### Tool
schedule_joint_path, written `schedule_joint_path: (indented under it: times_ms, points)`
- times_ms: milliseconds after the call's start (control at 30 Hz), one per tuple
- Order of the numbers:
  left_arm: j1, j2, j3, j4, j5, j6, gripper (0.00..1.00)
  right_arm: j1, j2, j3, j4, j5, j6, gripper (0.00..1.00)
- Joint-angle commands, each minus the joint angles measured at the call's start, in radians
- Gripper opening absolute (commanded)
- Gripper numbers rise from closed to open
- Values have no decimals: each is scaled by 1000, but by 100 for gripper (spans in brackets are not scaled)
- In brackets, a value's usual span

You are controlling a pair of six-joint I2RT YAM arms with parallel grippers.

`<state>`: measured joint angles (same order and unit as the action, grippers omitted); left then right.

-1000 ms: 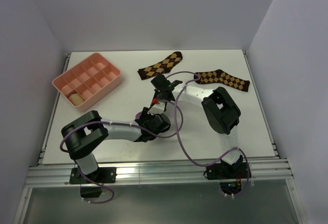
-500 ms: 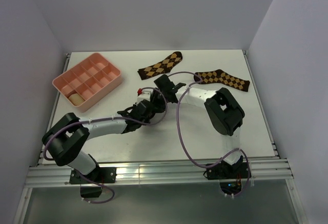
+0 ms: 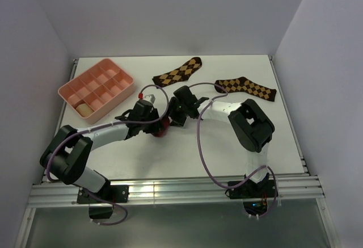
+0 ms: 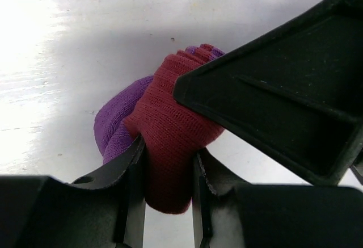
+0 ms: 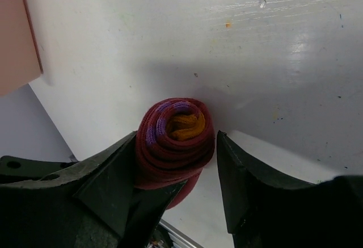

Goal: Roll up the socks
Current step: Roll the sock at the center of the board.

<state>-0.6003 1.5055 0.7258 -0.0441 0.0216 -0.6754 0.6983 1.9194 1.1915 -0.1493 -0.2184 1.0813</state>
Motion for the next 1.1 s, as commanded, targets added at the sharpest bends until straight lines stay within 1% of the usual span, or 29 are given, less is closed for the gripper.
schedule_joint_path:
  times_ms: [0,200,333,433,533,600,633,667,700,733,767,800,833,900,933,1000,1067]
  points:
    - [46,51,-32,-46,89,-46,17,13,-19,-6,-16,1,8,63]
    - [74,94,-19,-30,153,-72,17,36,42,19,-16,-10,16,63]
    - [76,111,-9,-30,156,-79,17,47,72,43,-58,-1,3,63]
    - [76,110,-23,-5,163,-85,17,50,84,37,-58,-2,8,63]
    - [76,102,-38,23,173,-89,18,50,110,49,-85,-7,12,59]
    - [76,96,-57,35,182,-87,18,50,125,66,-105,-9,6,50]
    - [76,96,-61,70,186,-87,18,50,130,72,-111,-9,5,46]
    - [76,94,-68,82,193,-87,19,50,136,86,-121,-6,2,30]
    - [76,94,-80,105,196,-84,20,50,147,95,-149,-1,-3,23]
    - [76,93,-88,118,196,-82,23,50,153,105,-163,1,-4,17]
    - [76,88,-94,127,196,-81,25,50,159,121,-180,2,-7,6]
    - [76,87,-100,131,184,-75,27,50,167,128,-206,4,-15,1]
    - [76,87,-100,131,176,-70,32,50,170,134,-220,7,-20,0]
    - [76,78,-98,127,144,-53,38,50,179,148,-260,16,-32,0]
    - [74,73,-95,122,129,-49,43,49,182,152,-266,17,-37,0]
    - [71,49,-80,95,98,-38,46,49,188,164,-291,16,-44,0]
    - [63,23,-65,60,38,-18,49,49,191,180,-311,16,-52,0]
